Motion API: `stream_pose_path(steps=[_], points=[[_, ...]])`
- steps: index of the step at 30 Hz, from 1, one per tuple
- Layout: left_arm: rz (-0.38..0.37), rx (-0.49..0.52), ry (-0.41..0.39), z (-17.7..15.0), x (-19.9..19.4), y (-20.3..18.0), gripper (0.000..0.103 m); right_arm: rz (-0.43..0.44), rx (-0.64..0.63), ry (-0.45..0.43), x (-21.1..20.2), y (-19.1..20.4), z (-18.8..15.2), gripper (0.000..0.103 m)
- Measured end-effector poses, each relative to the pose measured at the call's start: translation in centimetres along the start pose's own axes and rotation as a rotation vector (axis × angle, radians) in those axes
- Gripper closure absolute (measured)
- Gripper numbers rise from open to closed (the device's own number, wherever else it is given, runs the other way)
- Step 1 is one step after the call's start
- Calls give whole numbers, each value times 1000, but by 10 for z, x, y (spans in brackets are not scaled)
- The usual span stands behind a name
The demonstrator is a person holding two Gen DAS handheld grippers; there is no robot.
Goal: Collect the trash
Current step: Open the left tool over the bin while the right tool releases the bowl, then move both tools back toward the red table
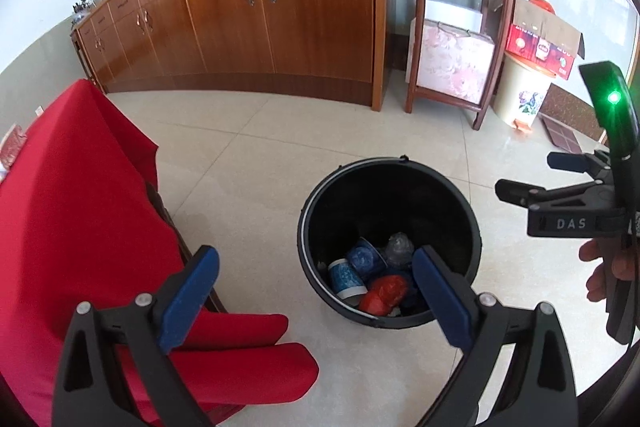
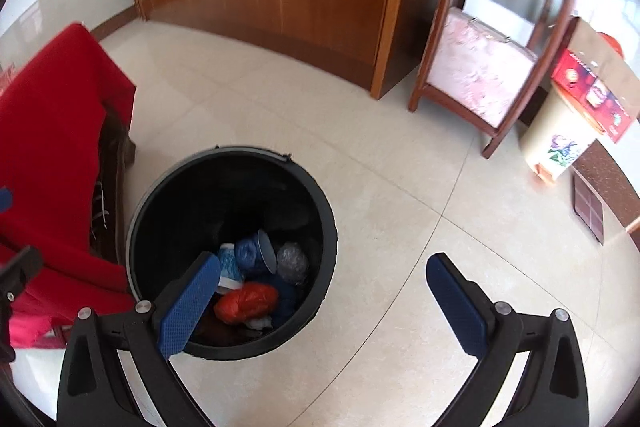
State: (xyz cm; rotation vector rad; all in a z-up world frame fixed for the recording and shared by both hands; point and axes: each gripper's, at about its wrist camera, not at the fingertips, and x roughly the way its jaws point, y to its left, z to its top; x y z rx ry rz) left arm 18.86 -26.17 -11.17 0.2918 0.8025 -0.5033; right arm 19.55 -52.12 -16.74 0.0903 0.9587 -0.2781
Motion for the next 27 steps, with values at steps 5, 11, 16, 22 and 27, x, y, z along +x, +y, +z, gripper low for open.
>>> stream_pose_path(steps=[5,11,16,22,27], points=[[9,-7,-41,1,-28,6,5,-11,19,-61,-35,1,-7,0],[33,-39,-76,-3,-53,24,5,-8,21,-120,-70,16,-17,0],[63,-79,-109,-6,-77,46,5,24,-9,-169,-97,46,-9,0],[112,-130,-147,-15,-99,74,5,73,-59,-207,-117,88,0,0],[153,-169,-170,-28,-115,95,5,111,-114,-237,-129,126,4,0]])
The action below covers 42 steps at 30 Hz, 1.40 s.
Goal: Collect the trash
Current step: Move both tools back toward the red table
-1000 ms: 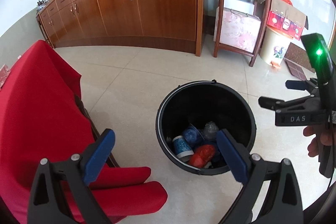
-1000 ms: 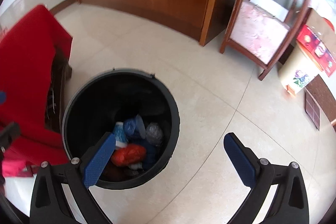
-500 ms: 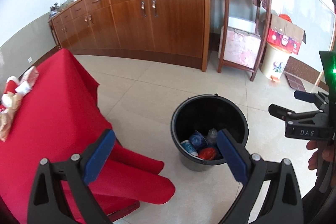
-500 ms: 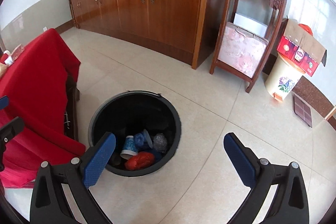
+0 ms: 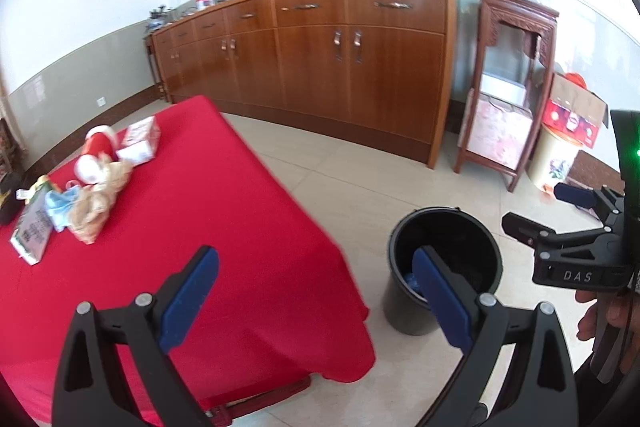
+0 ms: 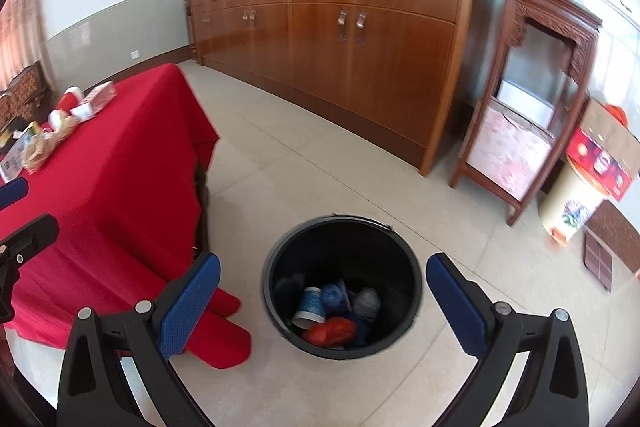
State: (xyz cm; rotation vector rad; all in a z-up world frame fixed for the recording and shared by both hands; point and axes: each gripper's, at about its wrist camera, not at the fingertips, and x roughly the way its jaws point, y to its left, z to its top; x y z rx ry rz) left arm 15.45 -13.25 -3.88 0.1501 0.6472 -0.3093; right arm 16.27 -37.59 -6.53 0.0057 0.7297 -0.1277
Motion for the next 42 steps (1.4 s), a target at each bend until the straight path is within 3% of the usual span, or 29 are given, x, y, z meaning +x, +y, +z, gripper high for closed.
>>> stream_pose_path(steps=[9,20,27,42], points=[[69,-95,-29,-26,-28,54,5,48,-77,-52,-12,58,10,0],[237,-224,-62,-45,-61,132,4,213,-138,-79,-19,139,24,0],[323,-286,-84,-60,-83,182,4,210,-203,-32,-13,201,35,0],[399,-384,-86,-79,-87,260,4,319,-289,-77,-16,322,56,0]])
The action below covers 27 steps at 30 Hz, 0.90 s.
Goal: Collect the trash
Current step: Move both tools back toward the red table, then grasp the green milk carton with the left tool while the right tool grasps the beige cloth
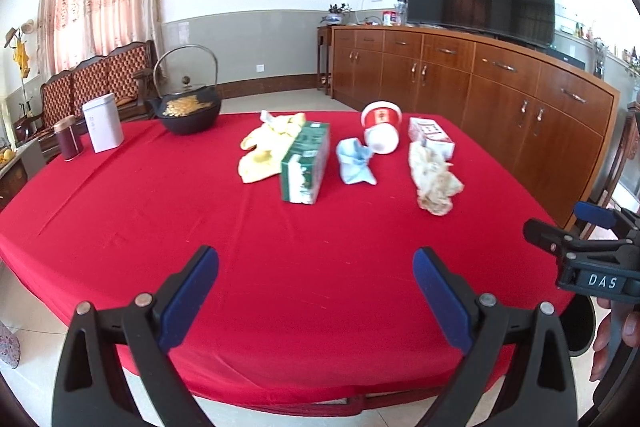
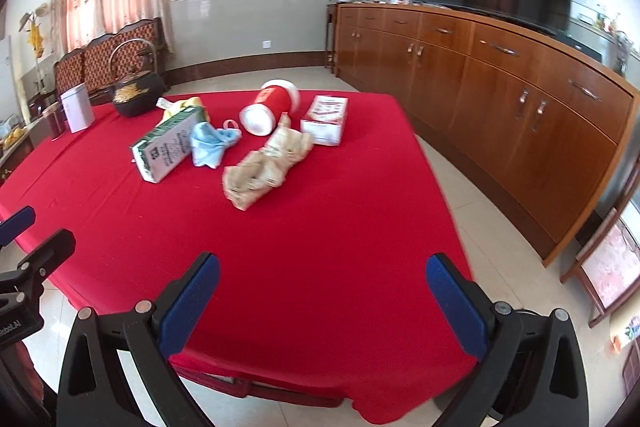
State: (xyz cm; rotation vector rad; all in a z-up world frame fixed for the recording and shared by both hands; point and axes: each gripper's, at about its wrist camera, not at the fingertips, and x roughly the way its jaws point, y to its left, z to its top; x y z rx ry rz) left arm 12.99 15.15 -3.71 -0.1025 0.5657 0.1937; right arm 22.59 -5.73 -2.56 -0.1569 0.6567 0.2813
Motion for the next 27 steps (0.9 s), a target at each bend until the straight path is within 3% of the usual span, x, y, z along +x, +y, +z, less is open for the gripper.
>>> stream_pose_path(steps=[8,18,27], points=[[-14,39,61,2,35,10,5,32,8,15,33,27,22,1],[-22,20,76,29,79,17,5,49,14,78,88,36,42,17],[-36,9,120,44,121,20,13,61,25,131,131,36,59,24]])
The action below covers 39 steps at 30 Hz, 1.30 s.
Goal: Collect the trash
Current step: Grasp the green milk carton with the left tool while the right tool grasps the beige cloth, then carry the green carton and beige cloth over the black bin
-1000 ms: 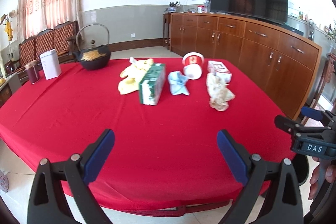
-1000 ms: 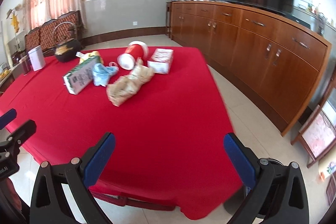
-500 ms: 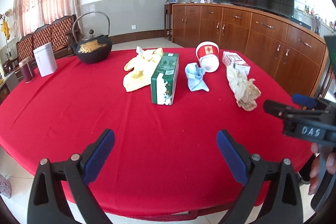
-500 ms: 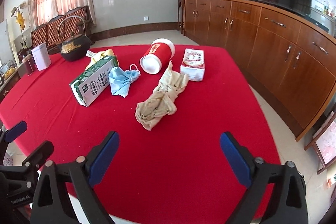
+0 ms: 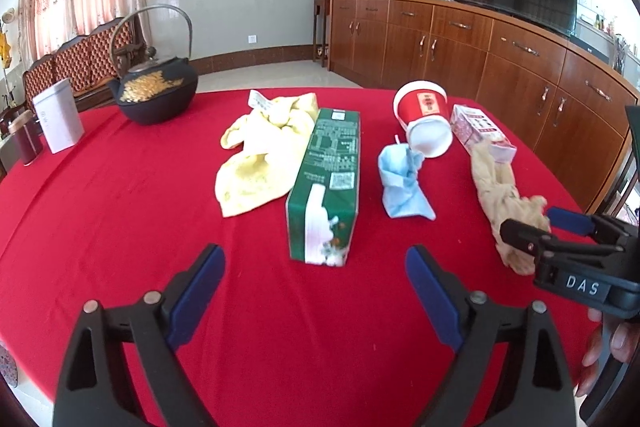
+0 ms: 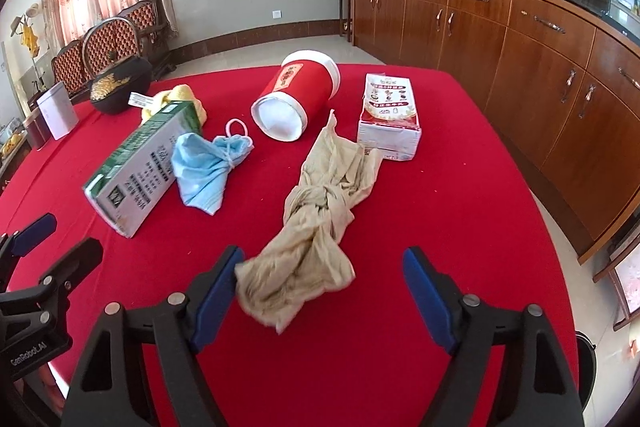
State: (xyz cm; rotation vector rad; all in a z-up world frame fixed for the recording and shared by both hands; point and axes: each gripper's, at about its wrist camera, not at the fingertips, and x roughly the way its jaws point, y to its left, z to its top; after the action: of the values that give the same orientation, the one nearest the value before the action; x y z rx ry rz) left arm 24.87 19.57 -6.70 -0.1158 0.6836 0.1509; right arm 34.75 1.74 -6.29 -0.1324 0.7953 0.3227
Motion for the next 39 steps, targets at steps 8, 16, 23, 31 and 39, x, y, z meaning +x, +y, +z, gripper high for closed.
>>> stream_pose_path(steps=[8,16,23,31,39], points=[[-21,-18,45,18,28,1,24,35,6,45,24,0,16,58],[-65,-17,108,15,36,-1,64,62,8,25,19,-3,14,79],[-56,4,25,7,0,-9,65,63,15,-15,-3,-14,7,80],[-78,44,-15,-6,-43,-31,65,39,40,-48,-42,-35,-8,80],[-128,93,-43,-14,-74,-60,64,5,63,-95,-92,-57,-26,80]])
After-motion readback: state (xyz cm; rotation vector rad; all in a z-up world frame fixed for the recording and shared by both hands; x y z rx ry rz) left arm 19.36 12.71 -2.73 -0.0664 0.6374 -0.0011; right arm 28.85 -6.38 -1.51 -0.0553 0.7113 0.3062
